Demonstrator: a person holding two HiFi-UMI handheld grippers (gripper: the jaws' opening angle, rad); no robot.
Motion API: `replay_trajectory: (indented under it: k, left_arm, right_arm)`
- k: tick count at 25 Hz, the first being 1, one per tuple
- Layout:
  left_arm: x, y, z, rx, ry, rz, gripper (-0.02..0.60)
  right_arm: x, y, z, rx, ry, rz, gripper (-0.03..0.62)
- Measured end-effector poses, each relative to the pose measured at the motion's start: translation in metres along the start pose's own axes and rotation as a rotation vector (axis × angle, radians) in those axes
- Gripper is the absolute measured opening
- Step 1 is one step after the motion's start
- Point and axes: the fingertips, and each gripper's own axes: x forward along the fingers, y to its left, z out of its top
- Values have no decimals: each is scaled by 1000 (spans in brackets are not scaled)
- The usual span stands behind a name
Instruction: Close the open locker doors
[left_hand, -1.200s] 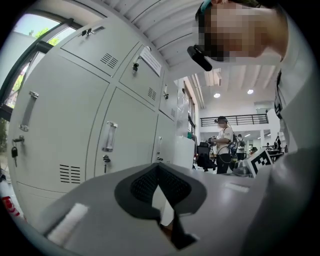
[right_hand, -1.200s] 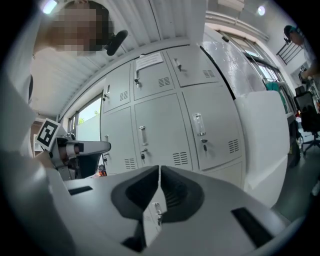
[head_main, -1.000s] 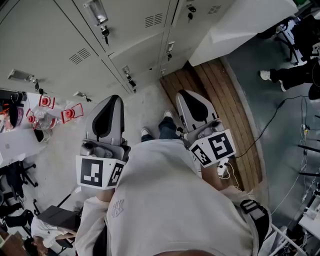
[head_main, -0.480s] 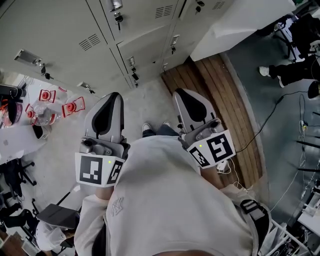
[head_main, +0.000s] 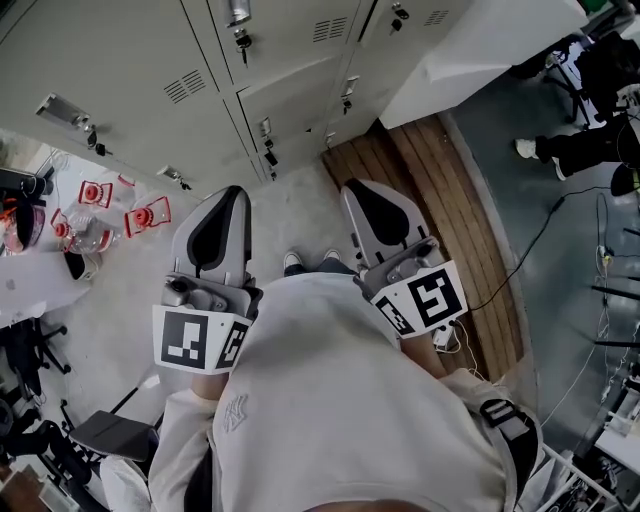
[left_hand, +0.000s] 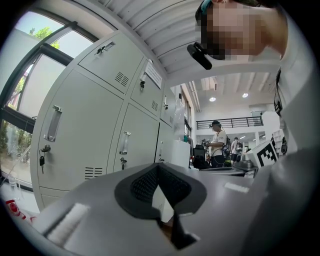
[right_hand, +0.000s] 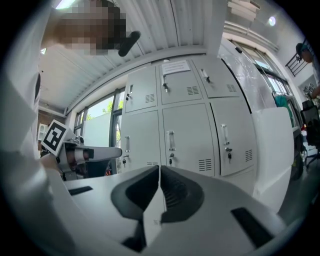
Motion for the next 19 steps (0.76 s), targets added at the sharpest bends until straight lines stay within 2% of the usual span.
replay_trajectory:
  k: [8,19]
  left_arm:
    - [1,-1,0,10,-1,5,8]
    - [8,-10,1,9,-5,-26,8]
  right_arm:
    - [2,0,-1,-13,-1,18,17]
    - [-4,-7,1,-23,0,-4,17]
